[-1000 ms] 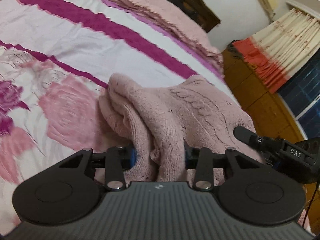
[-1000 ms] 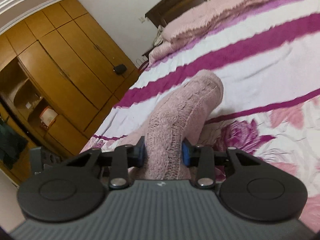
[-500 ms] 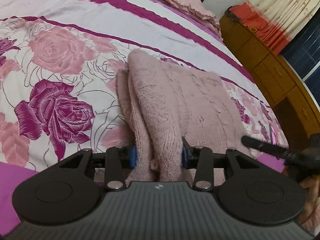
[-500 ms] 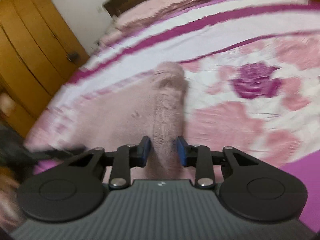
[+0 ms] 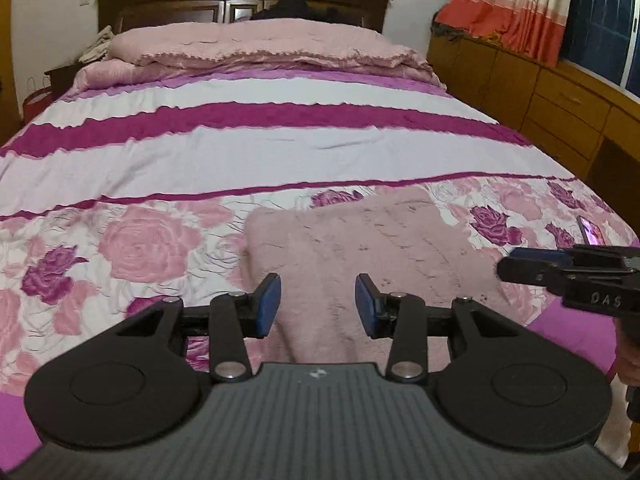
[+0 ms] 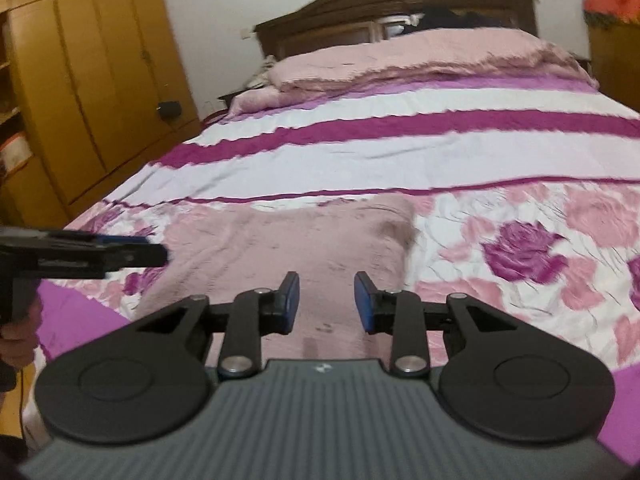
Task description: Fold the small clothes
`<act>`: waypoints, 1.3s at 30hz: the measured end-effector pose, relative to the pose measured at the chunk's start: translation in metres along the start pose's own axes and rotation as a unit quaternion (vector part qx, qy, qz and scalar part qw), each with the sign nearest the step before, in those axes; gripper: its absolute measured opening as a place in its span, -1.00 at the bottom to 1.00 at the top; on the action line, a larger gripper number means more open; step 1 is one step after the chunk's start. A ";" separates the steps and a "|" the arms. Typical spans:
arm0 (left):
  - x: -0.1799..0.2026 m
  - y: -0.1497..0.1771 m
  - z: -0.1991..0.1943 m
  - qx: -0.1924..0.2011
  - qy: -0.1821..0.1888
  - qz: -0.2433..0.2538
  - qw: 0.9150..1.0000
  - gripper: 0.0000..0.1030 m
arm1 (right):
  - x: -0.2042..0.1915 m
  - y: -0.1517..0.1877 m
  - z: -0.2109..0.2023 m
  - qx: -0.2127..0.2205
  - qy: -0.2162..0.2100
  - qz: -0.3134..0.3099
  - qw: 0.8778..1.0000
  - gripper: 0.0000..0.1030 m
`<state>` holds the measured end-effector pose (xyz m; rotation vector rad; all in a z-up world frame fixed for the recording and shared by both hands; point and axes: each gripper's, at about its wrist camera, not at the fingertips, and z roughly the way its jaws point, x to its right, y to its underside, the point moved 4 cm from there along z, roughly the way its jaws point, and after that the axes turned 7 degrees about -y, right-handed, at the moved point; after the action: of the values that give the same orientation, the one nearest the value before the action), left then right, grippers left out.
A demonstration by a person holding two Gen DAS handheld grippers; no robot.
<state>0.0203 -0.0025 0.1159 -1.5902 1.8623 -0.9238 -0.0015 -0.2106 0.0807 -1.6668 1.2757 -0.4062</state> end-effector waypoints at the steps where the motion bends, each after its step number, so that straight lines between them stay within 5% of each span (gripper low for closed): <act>1: 0.003 0.001 0.007 -0.009 0.003 -0.005 1.000 -0.11 | -0.002 0.000 0.005 -0.002 0.000 -0.001 1.000 -0.33; 6: 0.006 0.013 0.052 -0.046 -0.022 -0.013 0.999 -0.11 | 0.001 0.011 0.048 -0.040 0.012 0.023 0.999 -0.35; 13: 0.000 0.014 0.065 -0.044 -0.038 -0.021 0.998 -0.10 | -0.001 0.015 0.059 -0.033 0.027 0.031 0.999 -0.36; 17: -0.001 0.013 0.055 -0.037 -0.039 -0.036 0.998 0.01 | -0.007 0.012 0.045 -0.018 0.033 0.030 0.999 -0.19; 20: -0.003 0.014 0.042 -0.039 -0.046 -0.050 0.997 0.25 | -0.013 0.011 0.031 -0.009 0.038 0.030 0.999 0.08; 27: -0.008 0.029 0.006 -0.035 -0.053 -0.081 0.995 0.69 | -0.030 0.013 -0.002 0.010 0.049 0.021 0.999 0.36; 36: 0.015 0.061 -0.026 -0.046 -0.054 -0.061 0.996 0.78 | -0.043 0.038 -0.028 0.004 0.065 0.005 0.998 0.37; 39: 0.022 0.074 -0.028 -0.053 -0.062 -0.054 0.995 0.78 | -0.041 0.051 -0.029 -0.017 0.078 0.005 0.997 0.54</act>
<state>-0.0516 -0.0138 0.0778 -1.7851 1.7799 -0.7626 -0.0675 -0.1880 0.0642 -1.6830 1.4106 -0.5202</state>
